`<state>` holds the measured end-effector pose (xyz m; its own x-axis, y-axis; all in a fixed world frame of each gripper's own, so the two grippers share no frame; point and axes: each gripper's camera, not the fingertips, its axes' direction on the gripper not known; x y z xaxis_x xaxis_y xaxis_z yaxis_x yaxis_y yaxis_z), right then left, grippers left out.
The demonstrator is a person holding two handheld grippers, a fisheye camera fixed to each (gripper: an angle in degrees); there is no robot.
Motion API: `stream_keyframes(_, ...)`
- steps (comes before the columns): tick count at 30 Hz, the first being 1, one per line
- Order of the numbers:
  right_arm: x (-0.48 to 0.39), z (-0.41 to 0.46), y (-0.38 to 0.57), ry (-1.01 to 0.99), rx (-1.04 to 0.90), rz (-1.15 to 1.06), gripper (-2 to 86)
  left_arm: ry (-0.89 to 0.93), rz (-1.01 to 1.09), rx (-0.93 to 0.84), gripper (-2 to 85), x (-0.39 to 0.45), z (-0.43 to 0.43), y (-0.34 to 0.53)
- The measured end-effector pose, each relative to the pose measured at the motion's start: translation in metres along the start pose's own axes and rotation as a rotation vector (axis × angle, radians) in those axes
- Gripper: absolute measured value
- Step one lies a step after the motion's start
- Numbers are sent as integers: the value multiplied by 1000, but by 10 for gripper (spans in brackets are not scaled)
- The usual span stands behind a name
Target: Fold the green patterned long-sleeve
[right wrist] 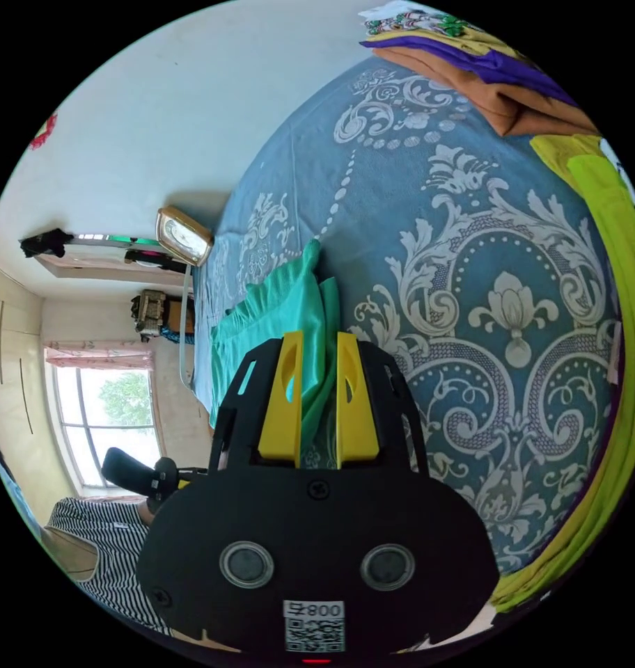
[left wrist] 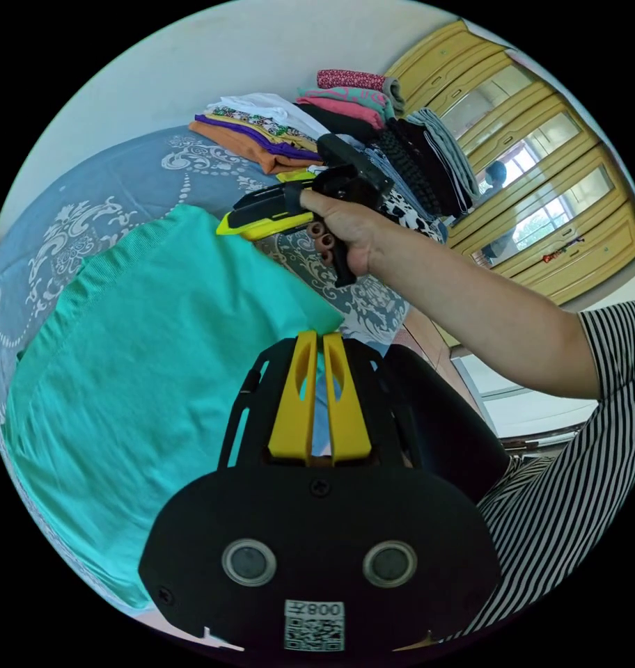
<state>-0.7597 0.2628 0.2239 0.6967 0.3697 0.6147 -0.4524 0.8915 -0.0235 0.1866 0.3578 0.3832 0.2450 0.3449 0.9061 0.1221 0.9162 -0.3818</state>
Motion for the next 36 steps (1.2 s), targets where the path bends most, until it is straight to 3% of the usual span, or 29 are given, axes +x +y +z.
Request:
stream_keyframes(11, -69, -8, -24, -102, 46, 20, 23, 39, -15, 50, 13, -52, 0, 46)
stream_keyframes(18, -171, -14, -31, -255, 122, -56, 12, 60, -74, 159, 13, -95, -28, 108)
stream_keyframes(26, -330, 33, -56, -370, 78, -207, -4, 90, -357, 412, 12, -187, -90, 249)
stream_keyframes(36, -519, 169, -97, -272, -144, -303, 14, 94, -681, 595, 11, -296, -90, 404)
